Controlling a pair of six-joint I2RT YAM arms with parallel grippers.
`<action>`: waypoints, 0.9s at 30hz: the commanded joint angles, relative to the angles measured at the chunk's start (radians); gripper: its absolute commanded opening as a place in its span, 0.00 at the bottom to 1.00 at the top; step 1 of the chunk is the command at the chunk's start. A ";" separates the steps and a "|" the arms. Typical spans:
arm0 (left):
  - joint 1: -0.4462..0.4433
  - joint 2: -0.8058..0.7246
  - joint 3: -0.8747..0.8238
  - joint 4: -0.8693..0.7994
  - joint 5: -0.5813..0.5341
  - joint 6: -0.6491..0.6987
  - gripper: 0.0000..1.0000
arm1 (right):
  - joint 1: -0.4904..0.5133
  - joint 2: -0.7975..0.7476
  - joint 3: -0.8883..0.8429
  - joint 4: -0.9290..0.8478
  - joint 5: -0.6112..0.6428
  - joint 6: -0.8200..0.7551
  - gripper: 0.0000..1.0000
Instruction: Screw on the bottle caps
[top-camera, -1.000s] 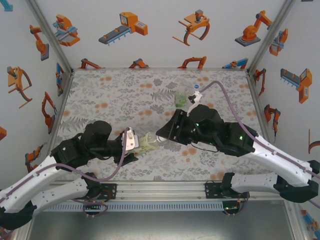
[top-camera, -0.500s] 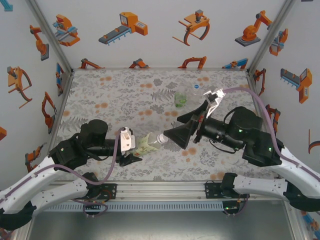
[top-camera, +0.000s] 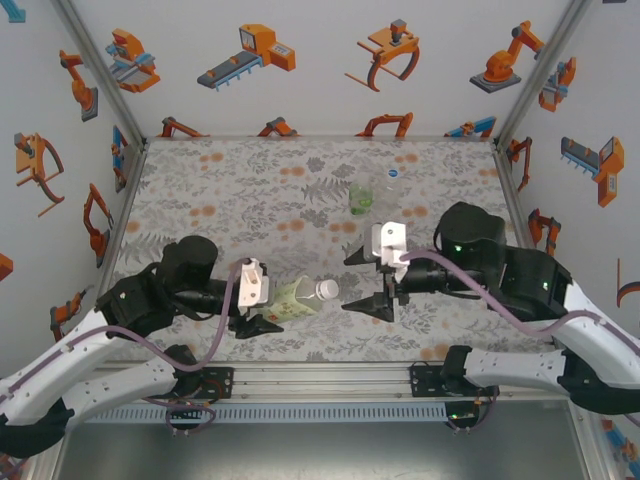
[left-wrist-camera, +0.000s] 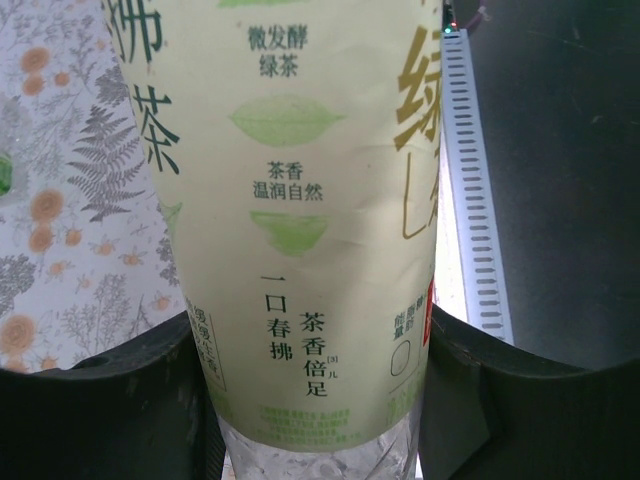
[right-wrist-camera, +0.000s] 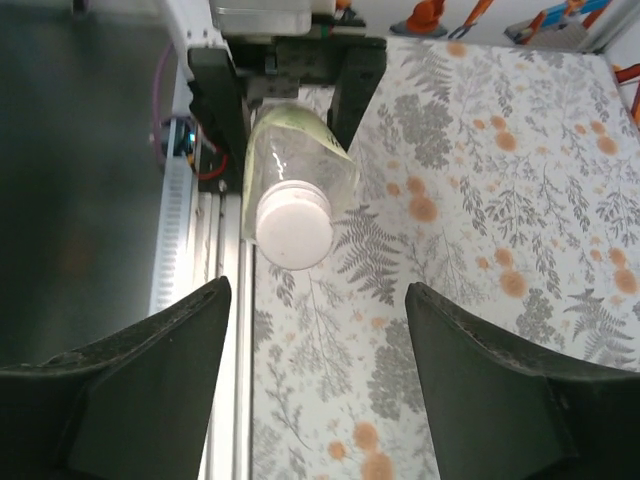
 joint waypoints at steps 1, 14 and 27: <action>-0.004 0.012 0.028 -0.050 0.067 0.023 0.00 | -0.004 0.031 0.036 -0.036 -0.078 -0.128 0.62; -0.010 0.018 0.014 -0.029 0.060 0.018 0.00 | -0.004 0.030 -0.022 0.060 -0.131 -0.125 0.52; -0.009 0.013 0.012 -0.014 0.043 0.012 0.00 | -0.004 0.046 -0.030 0.059 -0.166 -0.101 0.26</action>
